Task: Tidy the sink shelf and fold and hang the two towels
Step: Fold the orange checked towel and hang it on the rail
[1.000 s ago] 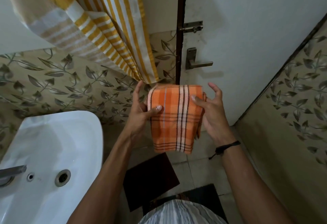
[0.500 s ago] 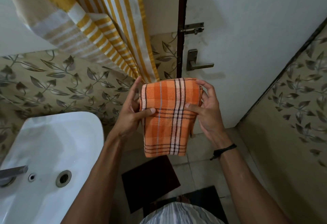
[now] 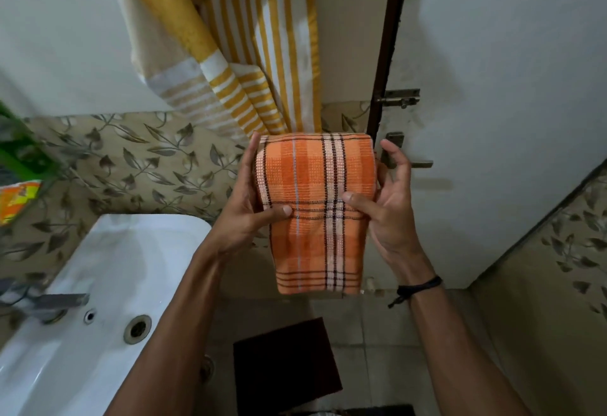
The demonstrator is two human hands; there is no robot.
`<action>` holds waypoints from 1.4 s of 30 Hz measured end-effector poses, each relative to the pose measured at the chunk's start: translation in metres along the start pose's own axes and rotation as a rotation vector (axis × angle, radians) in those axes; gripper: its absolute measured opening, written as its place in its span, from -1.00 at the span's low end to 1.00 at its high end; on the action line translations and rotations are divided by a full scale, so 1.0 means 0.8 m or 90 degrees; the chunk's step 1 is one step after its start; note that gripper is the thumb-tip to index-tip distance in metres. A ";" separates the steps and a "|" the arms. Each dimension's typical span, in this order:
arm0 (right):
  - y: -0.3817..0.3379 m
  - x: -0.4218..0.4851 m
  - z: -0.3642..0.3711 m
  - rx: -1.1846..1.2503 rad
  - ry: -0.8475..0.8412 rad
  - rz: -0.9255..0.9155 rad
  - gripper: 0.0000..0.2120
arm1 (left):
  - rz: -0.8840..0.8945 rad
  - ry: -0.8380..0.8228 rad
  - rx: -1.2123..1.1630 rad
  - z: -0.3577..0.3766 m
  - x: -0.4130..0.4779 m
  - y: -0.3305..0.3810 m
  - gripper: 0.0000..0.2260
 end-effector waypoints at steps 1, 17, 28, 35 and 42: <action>-0.004 0.004 0.003 0.017 0.000 0.002 -0.16 | 0.011 0.011 0.009 -0.002 0.000 0.007 0.04; 0.006 0.020 0.065 -0.210 -0.126 -0.009 -0.69 | -0.018 0.277 -0.372 -0.056 -0.049 0.014 -0.16; 0.072 -0.057 -0.017 -0.050 0.326 0.165 -0.70 | 0.084 0.355 -0.450 -0.035 -0.039 0.037 -0.26; 0.182 -0.134 0.076 0.365 0.211 0.459 -0.75 | 0.108 0.353 -0.445 -0.036 -0.030 0.048 -0.23; 0.142 -0.090 0.078 0.426 0.128 0.247 -0.60 | 0.098 0.352 -0.438 -0.043 -0.025 0.045 -0.21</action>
Point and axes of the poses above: each hand's wrist, its own x-axis towards the middle knuckle, its own z-axis out of the palm, y = z × x, the point moved 10 cm from there along x, towards the middle knuckle, and after that the axes turned 5 degrees about -y, right-handed, at the moved point
